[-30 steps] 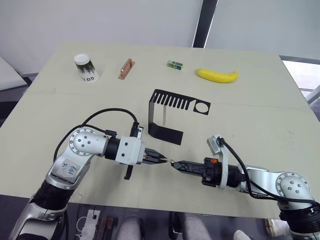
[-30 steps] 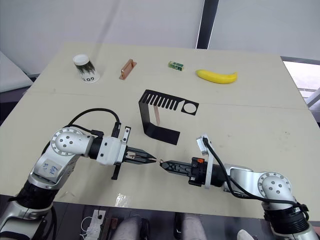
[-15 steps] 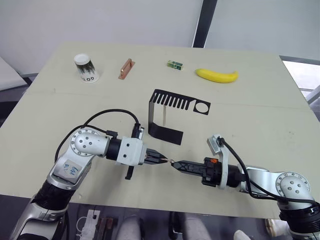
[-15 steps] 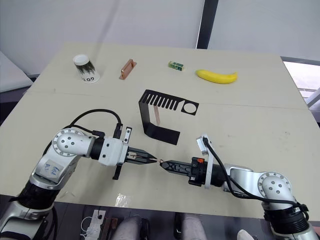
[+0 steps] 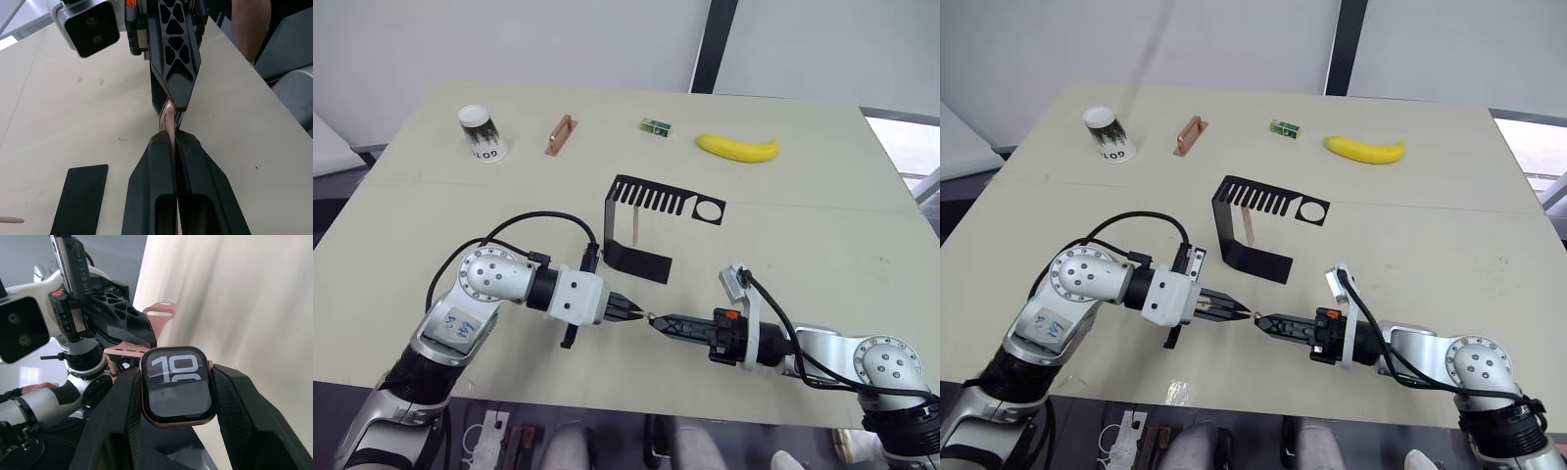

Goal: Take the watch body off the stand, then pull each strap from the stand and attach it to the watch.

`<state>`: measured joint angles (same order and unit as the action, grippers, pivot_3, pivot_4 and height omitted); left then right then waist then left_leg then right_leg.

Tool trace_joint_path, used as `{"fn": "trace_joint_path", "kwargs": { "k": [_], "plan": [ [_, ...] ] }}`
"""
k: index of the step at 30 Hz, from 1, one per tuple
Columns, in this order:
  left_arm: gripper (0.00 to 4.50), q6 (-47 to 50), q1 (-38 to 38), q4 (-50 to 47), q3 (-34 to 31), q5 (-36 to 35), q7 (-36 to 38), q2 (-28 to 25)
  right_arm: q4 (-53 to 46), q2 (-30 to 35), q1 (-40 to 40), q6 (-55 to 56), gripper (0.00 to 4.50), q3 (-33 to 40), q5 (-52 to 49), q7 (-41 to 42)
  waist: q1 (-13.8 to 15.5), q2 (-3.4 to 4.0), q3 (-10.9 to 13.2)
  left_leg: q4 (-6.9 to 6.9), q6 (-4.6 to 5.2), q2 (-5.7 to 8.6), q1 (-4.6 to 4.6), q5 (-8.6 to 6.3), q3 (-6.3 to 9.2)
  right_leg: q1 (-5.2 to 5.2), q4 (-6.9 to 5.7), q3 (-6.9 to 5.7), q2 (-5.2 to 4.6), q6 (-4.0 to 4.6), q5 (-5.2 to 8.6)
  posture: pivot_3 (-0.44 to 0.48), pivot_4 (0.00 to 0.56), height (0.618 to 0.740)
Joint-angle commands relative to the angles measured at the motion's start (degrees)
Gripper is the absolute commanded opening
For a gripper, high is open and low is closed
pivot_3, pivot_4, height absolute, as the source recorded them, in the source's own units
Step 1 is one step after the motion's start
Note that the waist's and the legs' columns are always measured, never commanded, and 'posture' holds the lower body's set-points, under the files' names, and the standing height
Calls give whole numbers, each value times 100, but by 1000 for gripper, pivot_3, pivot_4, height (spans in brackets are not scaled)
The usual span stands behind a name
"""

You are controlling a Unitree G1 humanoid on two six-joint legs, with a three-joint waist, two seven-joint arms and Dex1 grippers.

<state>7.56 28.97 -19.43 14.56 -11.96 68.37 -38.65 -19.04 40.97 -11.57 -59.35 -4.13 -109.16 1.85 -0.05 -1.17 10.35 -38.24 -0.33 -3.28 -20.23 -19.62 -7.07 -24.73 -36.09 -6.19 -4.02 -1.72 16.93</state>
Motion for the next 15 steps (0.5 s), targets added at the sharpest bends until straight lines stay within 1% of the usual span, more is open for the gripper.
{"fn": "trace_joint_path", "kwargs": {
  "k": [1,8,15],
  "plan": [
    [0,-8,158,-212,195,-26,70,89,-171,-23,-114,1,1598,-97,-204,-15,1,0,0,0,0,0,0,0,0,0,0,0,0,0,0,0,150,740],
    [0,60,412,-179,414,213,162,137,-135,-49,-199,-3,1598,-179,-243,-82,5,0,0,-1,0,0,-1,0,0,0,0,-1,0,0,0,0,150,740],
    [0,47,456,-145,539,415,180,195,-140,-73,-241,-5,1598,-224,-314,-133,4,0,0,-2,0,0,-1,0,0,0,0,-1,0,0,0,0,150,740]
  ]
}}
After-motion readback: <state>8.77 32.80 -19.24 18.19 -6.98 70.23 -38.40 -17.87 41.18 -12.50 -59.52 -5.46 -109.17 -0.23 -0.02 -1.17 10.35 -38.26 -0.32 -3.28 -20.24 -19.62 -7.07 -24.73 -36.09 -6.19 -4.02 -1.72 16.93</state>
